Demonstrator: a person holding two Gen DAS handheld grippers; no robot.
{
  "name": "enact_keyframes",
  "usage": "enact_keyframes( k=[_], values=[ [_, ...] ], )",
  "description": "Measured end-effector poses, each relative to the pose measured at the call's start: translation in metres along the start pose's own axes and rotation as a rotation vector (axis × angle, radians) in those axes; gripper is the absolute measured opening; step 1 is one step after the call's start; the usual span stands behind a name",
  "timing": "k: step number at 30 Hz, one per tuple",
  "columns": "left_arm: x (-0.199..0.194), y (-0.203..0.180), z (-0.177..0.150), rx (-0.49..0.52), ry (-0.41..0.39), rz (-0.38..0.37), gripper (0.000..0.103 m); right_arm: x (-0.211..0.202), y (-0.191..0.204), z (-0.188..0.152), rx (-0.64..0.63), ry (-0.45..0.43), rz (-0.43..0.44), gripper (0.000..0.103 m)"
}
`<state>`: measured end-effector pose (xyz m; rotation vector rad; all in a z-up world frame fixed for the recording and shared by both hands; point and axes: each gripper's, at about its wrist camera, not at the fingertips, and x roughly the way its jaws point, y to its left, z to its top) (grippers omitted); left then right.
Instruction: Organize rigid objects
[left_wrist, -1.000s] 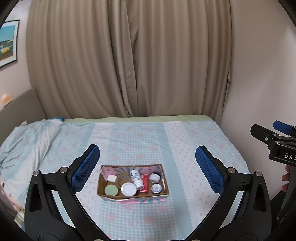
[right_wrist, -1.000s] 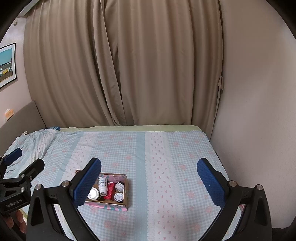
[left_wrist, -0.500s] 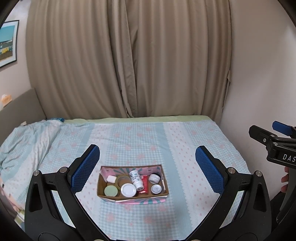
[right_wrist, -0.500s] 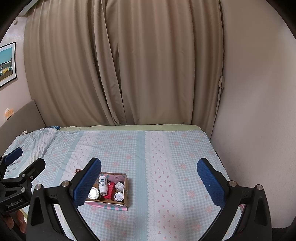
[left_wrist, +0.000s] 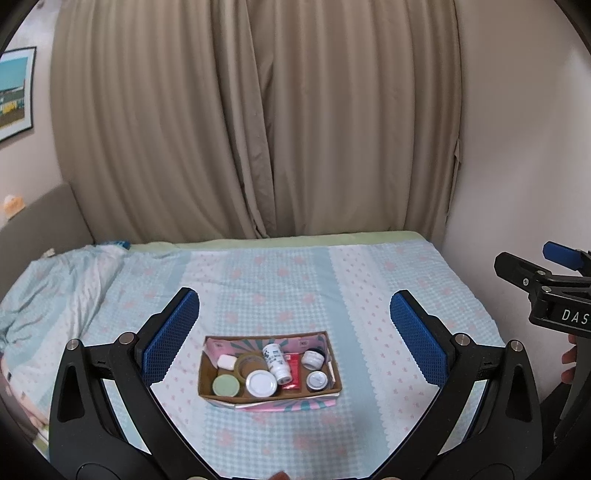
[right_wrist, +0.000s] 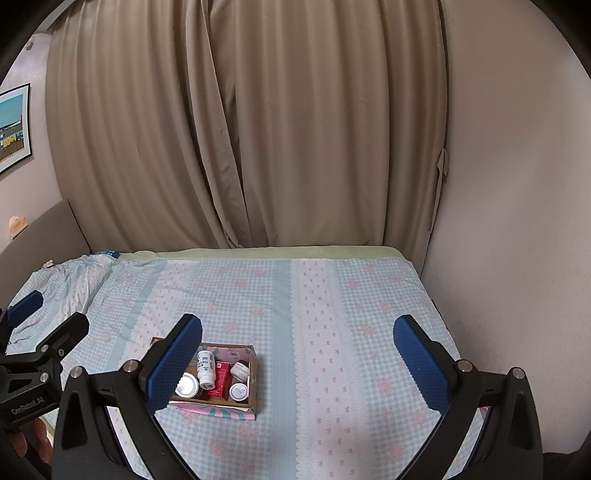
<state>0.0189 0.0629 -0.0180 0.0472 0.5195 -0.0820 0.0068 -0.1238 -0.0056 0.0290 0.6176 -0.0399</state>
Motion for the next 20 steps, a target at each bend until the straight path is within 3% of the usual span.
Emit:
enact_keyframes(
  k=[8, 15, 20],
  values=[
    [-0.003, -0.005, 0.003, 0.018, -0.042, 0.006, 0.103, 0.002, 0.0, 0.001, 0.0, -0.004, 0.002, 0.103],
    [0.012, -0.013, 0.004, 0.005, -0.014, -0.058, 0.103, 0.011, -0.003, 0.001, 0.006, 0.023, -0.001, 0.103],
    [0.038, -0.027, -0.007, -0.02, 0.036, -0.052, 0.103, 0.034, -0.012, -0.005, -0.002, 0.08, -0.007, 0.103]
  ],
)
